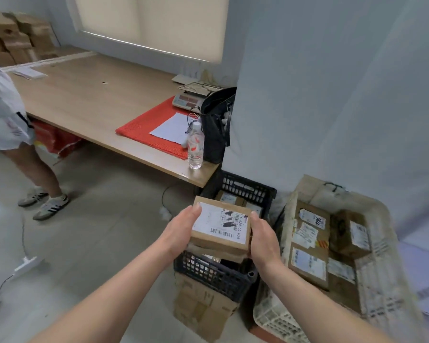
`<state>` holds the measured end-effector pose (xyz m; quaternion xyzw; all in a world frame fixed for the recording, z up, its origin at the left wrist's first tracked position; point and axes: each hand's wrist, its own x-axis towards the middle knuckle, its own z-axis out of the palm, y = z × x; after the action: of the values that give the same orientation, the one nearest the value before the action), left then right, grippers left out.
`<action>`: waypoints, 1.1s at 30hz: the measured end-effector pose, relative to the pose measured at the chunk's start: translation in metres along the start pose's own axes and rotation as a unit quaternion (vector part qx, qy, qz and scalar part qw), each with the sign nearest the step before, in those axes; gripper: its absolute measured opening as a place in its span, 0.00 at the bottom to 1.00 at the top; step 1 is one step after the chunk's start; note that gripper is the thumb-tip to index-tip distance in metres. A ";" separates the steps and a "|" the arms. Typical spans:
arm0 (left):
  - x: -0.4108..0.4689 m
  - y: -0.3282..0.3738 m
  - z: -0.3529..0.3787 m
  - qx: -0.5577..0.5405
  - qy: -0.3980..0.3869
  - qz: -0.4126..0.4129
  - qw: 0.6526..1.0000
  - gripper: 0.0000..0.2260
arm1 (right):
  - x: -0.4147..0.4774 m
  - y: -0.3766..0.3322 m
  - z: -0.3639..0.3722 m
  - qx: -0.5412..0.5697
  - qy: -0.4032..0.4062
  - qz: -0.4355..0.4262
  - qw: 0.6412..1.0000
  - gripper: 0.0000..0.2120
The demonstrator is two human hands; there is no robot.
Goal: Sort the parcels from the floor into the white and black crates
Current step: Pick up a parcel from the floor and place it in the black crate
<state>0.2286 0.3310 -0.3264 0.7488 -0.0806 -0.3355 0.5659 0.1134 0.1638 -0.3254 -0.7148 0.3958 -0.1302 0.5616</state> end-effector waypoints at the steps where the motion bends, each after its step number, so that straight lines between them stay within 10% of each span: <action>1: 0.015 -0.006 0.000 0.004 -0.009 -0.002 1.000 0.42 | 0.003 0.001 0.000 0.002 0.007 0.005 1.000 0.23; 21: 0.156 0.036 0.049 0.050 -0.003 -0.066 0.997 0.38 | 0.168 0.029 0.006 0.011 0.006 0.067 0.998 0.19; 26: 0.194 0.042 0.055 0.064 -0.022 -0.064 0.996 0.13 | 0.204 0.038 0.018 0.027 0.011 0.089 0.996 0.19; 33: 0.283 0.014 0.056 0.144 -0.051 -0.124 0.980 0.37 | 0.263 0.062 0.044 0.015 0.024 0.122 0.992 0.19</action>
<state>0.4148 0.1401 -0.4383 0.8087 -0.0635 -0.4253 0.4013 0.2870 0.0034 -0.4640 -0.6491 0.4918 -0.0836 0.5743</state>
